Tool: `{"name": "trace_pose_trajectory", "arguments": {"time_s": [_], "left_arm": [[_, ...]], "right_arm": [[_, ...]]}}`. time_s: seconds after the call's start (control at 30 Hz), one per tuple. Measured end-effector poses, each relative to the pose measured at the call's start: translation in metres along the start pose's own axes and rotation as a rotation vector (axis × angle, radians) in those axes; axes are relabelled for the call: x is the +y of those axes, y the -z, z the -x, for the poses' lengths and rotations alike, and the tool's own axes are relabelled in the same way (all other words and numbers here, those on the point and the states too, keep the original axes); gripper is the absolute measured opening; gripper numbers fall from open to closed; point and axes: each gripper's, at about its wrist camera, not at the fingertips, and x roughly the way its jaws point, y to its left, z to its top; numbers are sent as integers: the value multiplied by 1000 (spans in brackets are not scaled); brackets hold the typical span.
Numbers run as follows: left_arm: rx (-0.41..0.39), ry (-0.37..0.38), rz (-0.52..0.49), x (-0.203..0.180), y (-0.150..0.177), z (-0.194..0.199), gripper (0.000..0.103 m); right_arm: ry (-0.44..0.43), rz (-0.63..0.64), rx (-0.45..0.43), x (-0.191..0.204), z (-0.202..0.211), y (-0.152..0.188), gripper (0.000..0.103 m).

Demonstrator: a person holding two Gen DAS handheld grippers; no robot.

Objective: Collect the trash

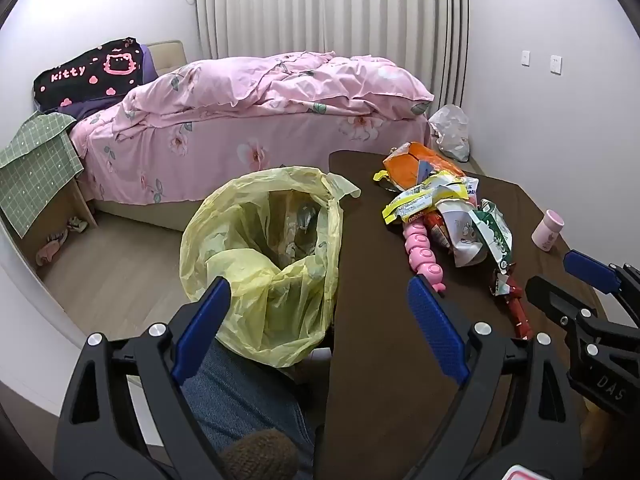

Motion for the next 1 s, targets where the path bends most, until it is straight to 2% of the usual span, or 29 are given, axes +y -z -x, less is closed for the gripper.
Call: {"name": "trace_pose_trajectory", "arguments": {"time_s": [0.3,0.33,0.6,1.0], "left_arm": [[-2,-10,-24,-4,-3,-7,86],[-16,-7,-1,-1,0,0,86],[-34,-10,0,1,-2,11,86],[-43,-20,4,5,-2,12,86]], "right_arm": [[-7,-12,-15,-3,4,-1,61],[-7,-12,-16,-5,-1,-3,61],[8,-20,-48,-3,0,-8,61],[5,-16,-57,-1,0,-8,61]]}}
